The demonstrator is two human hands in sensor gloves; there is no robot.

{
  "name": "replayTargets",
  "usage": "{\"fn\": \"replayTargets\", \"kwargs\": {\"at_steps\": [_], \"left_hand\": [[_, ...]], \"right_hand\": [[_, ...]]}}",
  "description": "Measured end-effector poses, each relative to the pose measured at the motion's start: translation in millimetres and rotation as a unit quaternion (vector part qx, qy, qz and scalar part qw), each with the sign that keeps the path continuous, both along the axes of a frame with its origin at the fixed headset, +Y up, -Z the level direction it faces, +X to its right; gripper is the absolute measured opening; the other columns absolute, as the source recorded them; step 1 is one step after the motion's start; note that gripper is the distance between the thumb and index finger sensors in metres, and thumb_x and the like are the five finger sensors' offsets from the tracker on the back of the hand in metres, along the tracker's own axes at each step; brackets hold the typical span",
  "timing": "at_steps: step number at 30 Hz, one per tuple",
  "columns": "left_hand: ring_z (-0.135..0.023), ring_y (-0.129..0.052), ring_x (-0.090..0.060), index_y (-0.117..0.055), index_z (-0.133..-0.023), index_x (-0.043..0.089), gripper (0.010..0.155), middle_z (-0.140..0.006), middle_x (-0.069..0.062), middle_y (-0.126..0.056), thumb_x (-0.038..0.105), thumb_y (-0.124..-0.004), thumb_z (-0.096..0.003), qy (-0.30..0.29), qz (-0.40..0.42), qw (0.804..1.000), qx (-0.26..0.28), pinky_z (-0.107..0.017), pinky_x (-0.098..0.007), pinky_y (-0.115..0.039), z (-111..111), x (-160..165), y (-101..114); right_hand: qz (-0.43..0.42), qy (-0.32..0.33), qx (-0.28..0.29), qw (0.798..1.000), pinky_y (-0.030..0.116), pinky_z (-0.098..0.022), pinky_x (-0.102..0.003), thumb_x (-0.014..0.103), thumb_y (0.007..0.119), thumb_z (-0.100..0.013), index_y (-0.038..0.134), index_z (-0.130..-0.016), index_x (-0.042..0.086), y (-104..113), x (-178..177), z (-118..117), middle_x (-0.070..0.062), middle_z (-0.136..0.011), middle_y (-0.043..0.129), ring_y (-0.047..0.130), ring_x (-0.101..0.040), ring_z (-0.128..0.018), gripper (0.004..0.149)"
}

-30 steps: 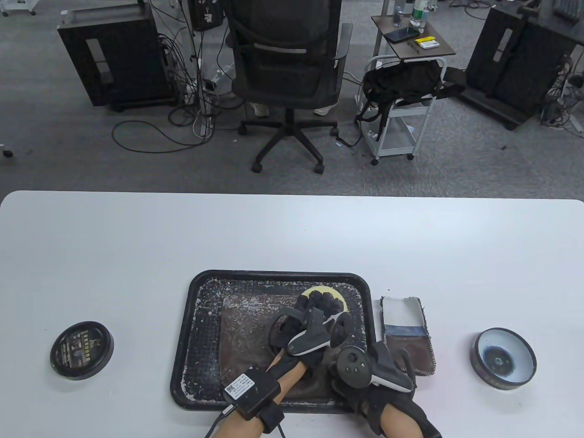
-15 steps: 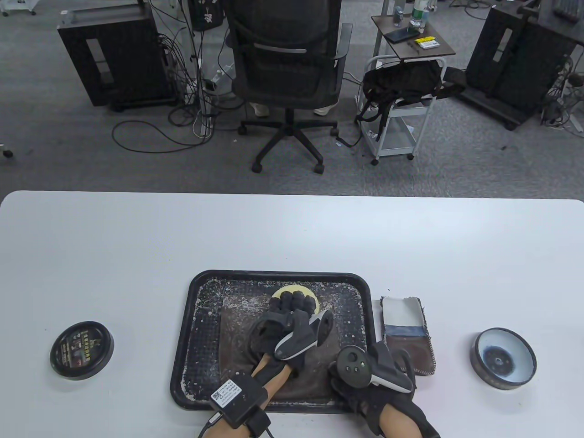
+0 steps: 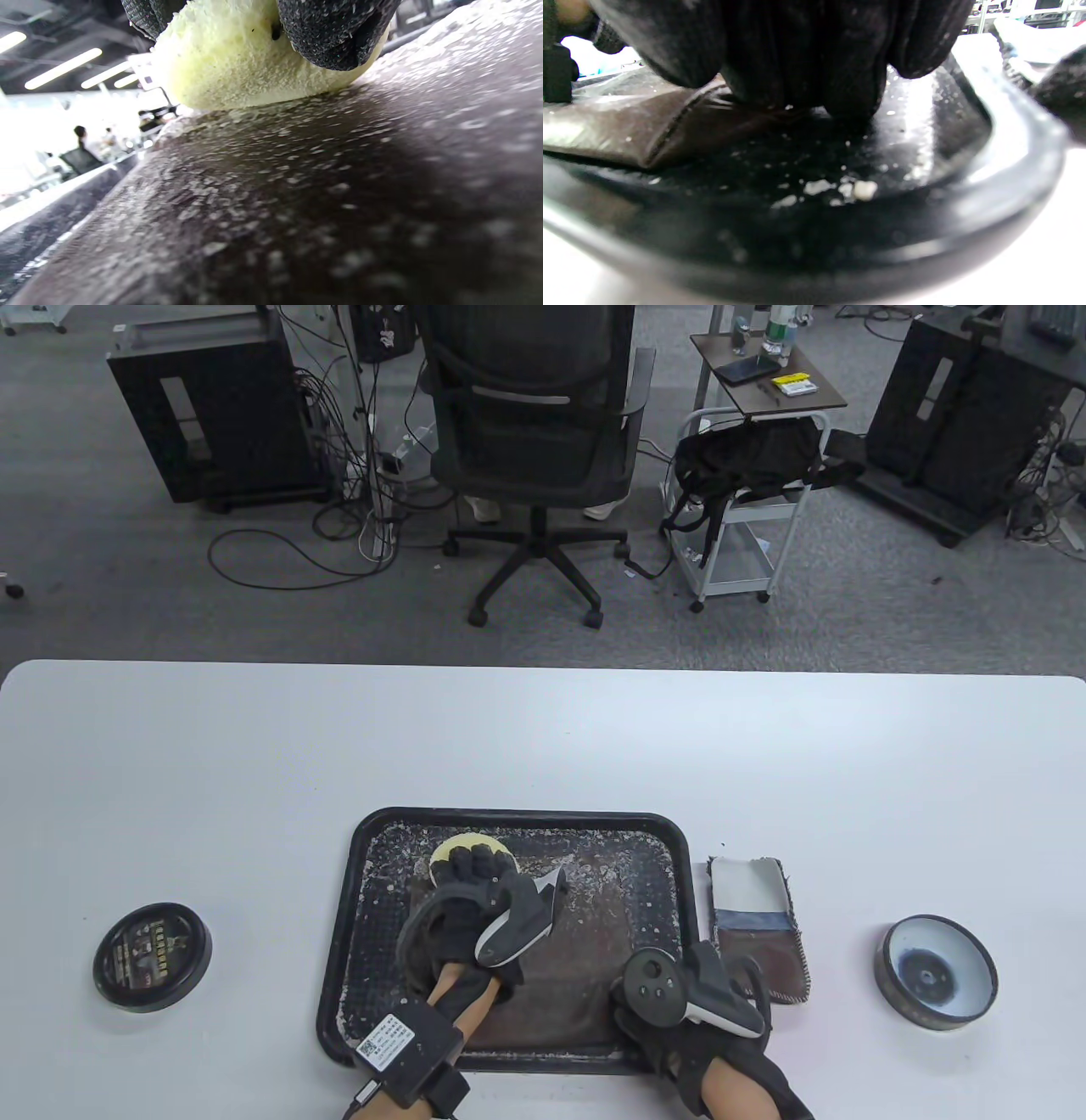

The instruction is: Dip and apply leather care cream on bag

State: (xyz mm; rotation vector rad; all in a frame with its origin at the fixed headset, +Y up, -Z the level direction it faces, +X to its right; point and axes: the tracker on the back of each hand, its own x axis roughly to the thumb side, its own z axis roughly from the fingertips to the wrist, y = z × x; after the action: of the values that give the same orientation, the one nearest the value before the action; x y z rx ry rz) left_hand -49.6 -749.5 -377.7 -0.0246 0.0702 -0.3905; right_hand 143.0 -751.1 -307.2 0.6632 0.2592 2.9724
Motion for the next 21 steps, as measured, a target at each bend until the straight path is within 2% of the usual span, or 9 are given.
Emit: {"fn": "replayTargets", "kwargs": {"at_steps": [7,12,15,21], "left_hand": [[-0.092,-0.081,-0.023,-0.064,-0.094,0.036,0.055,-0.1,0.004,-0.072,0.036,-0.079,-0.0415,0.061,-0.003,0.998,0.006,-0.068,-0.041,-0.074,-5.5,-15.2,0.9],[-0.089,-0.085,-0.026,-0.064,-0.095,0.032,0.056,-0.098,-0.001,-0.074,0.036,-0.079,-0.0409,0.121,-0.038,0.992,-0.002,-0.066,-0.041,-0.077,-7.3,-29.3,1.9],[-0.088,-0.086,-0.025,-0.065,-0.094,0.031,0.056,-0.098,-0.002,-0.075,0.036,-0.08,-0.0406,0.124,-0.036,0.992,-0.001,-0.065,-0.041,-0.077,-6.1,-29.8,3.1],[-0.087,-0.087,-0.024,-0.067,-0.093,0.033,0.055,-0.097,-0.001,-0.077,0.037,-0.08,-0.0398,0.092,-0.057,0.994,0.005,-0.065,-0.039,-0.078,-3.4,-22.1,1.0]], "right_hand": [[-0.005,-0.003,-0.002,1.0,0.074,-0.06,-0.053,0.038,0.081,-0.04,0.092,-0.081,0.016,-0.3,0.9,0.4,-0.007,-0.088,0.087,0.092,-0.033,-0.075,0.048],[-0.005,-0.004,-0.001,1.0,0.074,-0.06,-0.053,0.038,0.081,-0.04,0.092,-0.081,0.016,-0.5,0.9,0.6,-0.007,-0.088,0.087,0.092,-0.033,-0.075,0.048],[-0.005,-0.004,-0.001,1.0,0.074,-0.06,-0.053,0.038,0.081,-0.04,0.092,-0.081,0.015,-0.5,0.7,0.9,-0.007,-0.088,0.087,0.092,-0.033,-0.075,0.048],[-0.002,-0.007,0.003,1.0,0.074,-0.06,-0.053,0.037,0.081,-0.04,0.093,-0.081,0.015,-0.5,-0.4,1.6,-0.008,-0.088,0.088,0.093,-0.034,-0.074,0.047]]}}
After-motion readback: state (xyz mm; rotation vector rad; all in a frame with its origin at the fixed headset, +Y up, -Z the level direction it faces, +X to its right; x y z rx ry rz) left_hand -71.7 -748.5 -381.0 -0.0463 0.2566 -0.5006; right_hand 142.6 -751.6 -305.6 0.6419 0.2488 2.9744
